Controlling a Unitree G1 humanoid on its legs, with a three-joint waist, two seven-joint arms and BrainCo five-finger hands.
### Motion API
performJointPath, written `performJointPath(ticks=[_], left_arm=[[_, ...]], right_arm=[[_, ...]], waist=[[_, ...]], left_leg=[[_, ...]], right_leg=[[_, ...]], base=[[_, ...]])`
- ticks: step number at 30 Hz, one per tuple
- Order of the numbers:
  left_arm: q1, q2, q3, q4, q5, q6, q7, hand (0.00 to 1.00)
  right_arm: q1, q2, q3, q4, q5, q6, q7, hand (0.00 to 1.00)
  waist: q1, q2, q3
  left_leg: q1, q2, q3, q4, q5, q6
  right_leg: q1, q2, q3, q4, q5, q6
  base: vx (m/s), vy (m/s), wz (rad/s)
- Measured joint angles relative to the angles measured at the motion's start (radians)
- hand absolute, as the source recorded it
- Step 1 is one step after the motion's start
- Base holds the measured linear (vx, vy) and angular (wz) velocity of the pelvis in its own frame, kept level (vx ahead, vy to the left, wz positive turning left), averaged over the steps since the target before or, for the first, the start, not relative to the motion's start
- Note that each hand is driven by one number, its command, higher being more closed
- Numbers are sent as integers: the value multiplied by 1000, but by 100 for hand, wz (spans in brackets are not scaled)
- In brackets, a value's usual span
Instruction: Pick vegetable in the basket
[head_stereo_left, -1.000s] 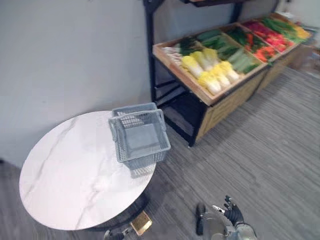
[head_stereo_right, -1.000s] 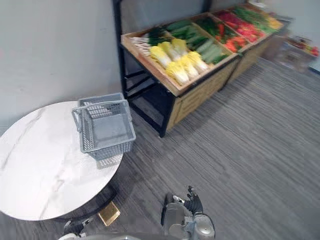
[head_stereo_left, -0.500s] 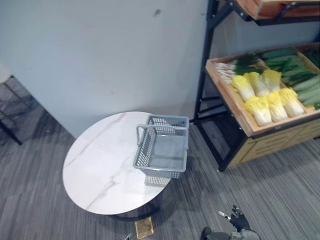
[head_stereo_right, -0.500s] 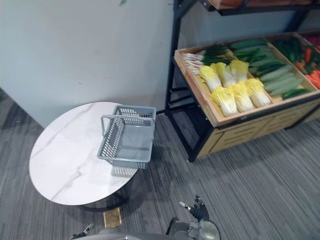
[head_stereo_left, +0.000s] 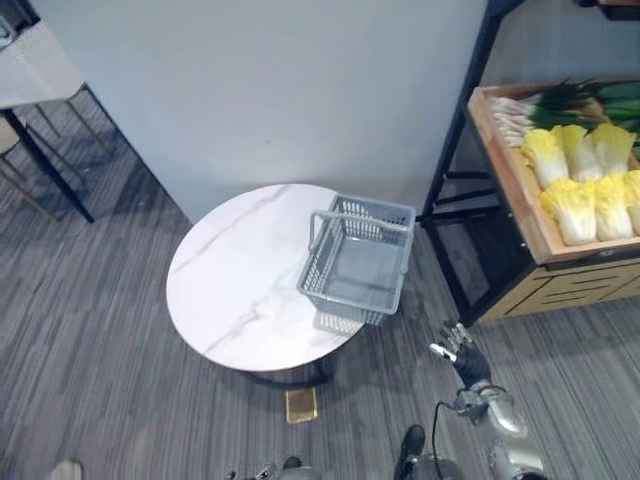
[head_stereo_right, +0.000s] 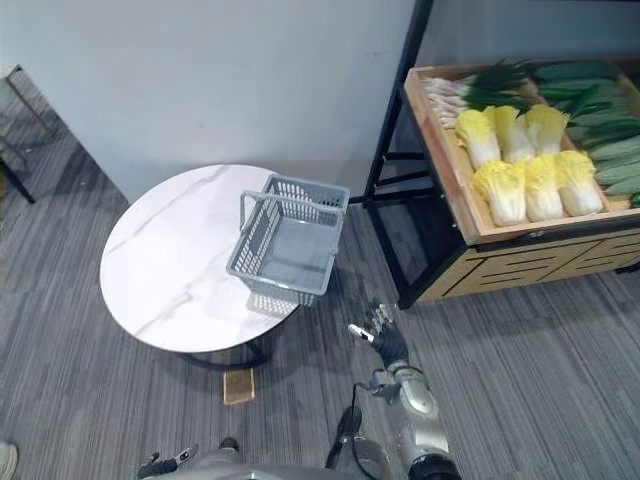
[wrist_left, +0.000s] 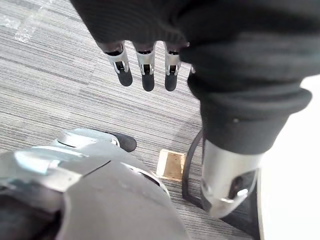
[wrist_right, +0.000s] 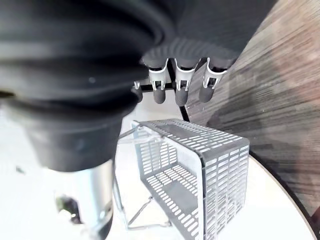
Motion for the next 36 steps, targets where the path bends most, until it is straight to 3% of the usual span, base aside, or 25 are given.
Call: performJointPath(ticks=[1, 4, 6, 7, 8, 10, 11, 13, 18, 27, 31, 36], left_arm=[[-7, 2, -15, -1, 25, 2, -2, 0], [-25, 45, -20, -3, 49, 13, -8, 0], [-28, 62, -16, -8, 64, 16, -9, 0], [-29, 65, -12, -22, 63, 21, -9, 0], [-32, 65, -10, -26, 63, 22, -9, 0], [-41, 97, -3, -39, 50, 29, -9, 0], [-54, 109, 14, -40, 49, 38, -7, 0], [-62, 108, 26, -40, 48, 43, -7, 0], [-69, 95, 48, -61, 49, 59, -8, 0], [-80, 93, 69, -85, 52, 65, -6, 0], [-86, 95, 75, -110, 52, 64, -6, 0], [-87, 96, 72, -110, 52, 64, -4, 0]], right_arm=[[-28, -22, -5, -43, -52, -7, -37, 0], [-68, -57, -8, -158, -240, -42, -138, 0], [-112, -90, -7, -246, -324, -68, -165, 0], [-174, -123, -4, -287, -371, -73, -174, 0], [-212, -140, -2, -299, -392, -78, -181, 0], [-302, -178, 18, -312, -430, -78, -192, 0], [-392, -218, 64, -309, -457, -67, -194, 0], [-472, -257, 110, -307, -491, -58, -197, 0], [-661, -316, 215, -211, -509, 30, -229, 0], [-937, -345, 386, 3, -587, 189, -233, 0], [-1014, -356, 408, 55, -585, 250, -238, 0], [-1081, -357, 422, 119, -584, 290, -280, 0]], waist=[[-3, 9, 24], [7, -51, 72], [6, -71, 79], [9, -53, 84], [7, -49, 88], [9, -71, 93], [27, -85, 110], [35, -82, 128], [92, -91, 163], [165, -86, 255], [179, -85, 285], [190, -79, 291]], left_leg=[[-1, 6, 15, 2, -56, -1], [-6, -39, 38, 46, -91, 21], [-25, -57, 46, 68, -100, 32], [-53, -43, 62, 62, -94, 44], [-68, -36, 69, 61, -89, 50], [-102, -47, 64, 68, -84, 41], [-124, -38, 60, 88, -80, 40], [-151, -29, 48, 100, -71, 34], [-213, -2, 4, 129, -61, 31], [-286, -5, -58, 210, -85, 34], [-322, -7, -79, 238, -87, 36], [-354, -8, -96, 256, -87, 36]], right_leg=[[-19, -2, 0, 34, 0, 1], [-31, -44, 56, 53, 18, 41], [-34, -42, 99, 0, 29, 60], [-51, -33, 122, -28, 15, 84], [-71, -26, 135, -6, 15, 81], [-77, -28, 170, 46, 17, 77], [-67, -16, 173, 5, 33, 55], [-80, -6, 163, -5, 43, 46], [-78, 31, 121, -57, 75, 21], [-56, 38, 88, -112, 108, 27], [-60, 38, 72, -122, 118, 27], [-64, 42, 64, -154, 133, 29]], base=[[-165, 132, 2], [-209, 126, -13], [-165, 105, -31], [-126, 85, -38], [-104, 102, -27], [-45, 58, -1], [-8, -32, 3], [-3, -53, 11], [53, -30, 18], [-11, 26, 15], [-50, 17, 13], [-19, 9, 4]])
